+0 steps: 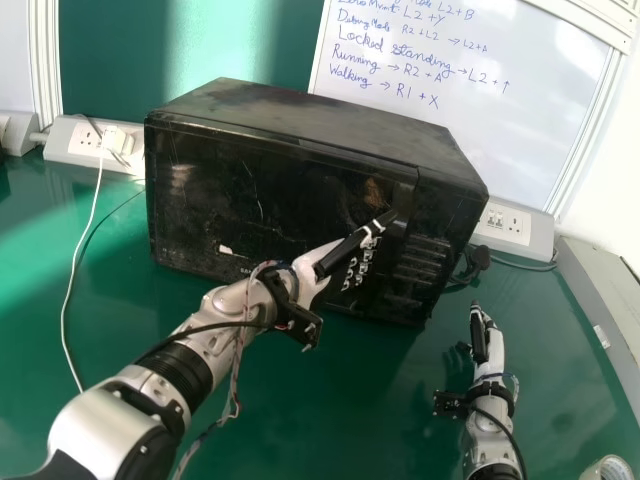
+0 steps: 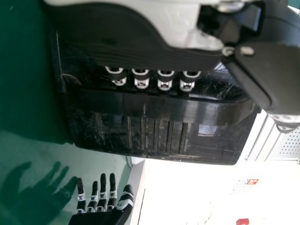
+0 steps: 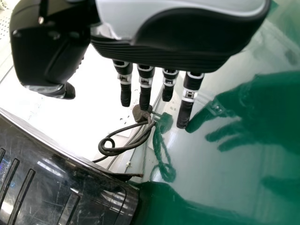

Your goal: Open the door of oven

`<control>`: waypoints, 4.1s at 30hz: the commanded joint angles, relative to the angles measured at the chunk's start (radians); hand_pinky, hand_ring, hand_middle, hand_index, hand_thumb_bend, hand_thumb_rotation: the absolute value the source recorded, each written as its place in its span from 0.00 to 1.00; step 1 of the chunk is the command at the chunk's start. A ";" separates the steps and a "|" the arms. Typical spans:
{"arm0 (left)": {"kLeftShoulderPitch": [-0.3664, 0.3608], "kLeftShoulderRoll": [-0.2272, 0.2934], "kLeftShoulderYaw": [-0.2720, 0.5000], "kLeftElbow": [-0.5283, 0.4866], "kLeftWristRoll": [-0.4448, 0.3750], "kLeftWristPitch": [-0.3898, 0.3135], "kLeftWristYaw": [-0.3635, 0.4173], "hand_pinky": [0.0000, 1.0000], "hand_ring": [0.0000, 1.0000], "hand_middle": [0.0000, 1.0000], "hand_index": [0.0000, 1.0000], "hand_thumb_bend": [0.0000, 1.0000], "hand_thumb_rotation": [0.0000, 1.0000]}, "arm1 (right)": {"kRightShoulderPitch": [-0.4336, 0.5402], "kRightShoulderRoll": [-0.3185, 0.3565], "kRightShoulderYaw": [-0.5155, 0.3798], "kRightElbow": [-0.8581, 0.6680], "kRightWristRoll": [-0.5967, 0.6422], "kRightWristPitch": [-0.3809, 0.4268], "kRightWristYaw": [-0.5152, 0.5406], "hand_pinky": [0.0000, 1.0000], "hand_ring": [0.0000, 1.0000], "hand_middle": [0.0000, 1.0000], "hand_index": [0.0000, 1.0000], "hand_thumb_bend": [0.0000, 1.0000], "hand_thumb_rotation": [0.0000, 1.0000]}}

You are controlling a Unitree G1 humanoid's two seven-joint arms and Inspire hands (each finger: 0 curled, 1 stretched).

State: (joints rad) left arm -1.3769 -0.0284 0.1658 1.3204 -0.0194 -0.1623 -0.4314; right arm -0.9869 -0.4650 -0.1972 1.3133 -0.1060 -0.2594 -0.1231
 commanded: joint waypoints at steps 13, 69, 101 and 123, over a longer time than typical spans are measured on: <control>-0.034 -0.045 0.035 0.011 -0.012 0.018 0.000 0.78 0.89 0.96 0.97 1.00 0.86 | 0.013 0.018 0.002 0.023 0.003 0.033 0.009 0.79 0.89 0.94 0.94 0.64 0.92; -0.044 -0.088 0.040 0.014 -0.021 0.049 -0.083 0.30 0.44 0.62 0.77 1.00 0.86 | 0.004 0.014 0.008 0.025 -0.008 0.056 0.003 0.80 0.89 0.95 0.95 0.67 0.96; -0.042 -0.100 0.049 0.010 -0.037 0.041 -0.182 0.10 0.16 0.25 0.37 1.00 0.81 | -0.001 0.017 0.005 0.022 0.000 0.057 0.012 0.81 0.90 0.95 0.95 0.65 0.97; -0.023 -0.087 0.016 -0.003 -0.025 -0.010 -0.255 0.02 0.07 0.12 0.15 0.98 0.85 | -0.001 0.013 0.016 0.024 -0.018 0.057 0.004 0.81 0.90 0.95 0.96 0.67 0.99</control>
State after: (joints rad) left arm -1.3811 -0.0744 0.1930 1.3391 -0.0390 -0.1452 -0.6268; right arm -1.0015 -0.4702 -0.1908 1.3156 -0.1194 -0.2290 -0.1332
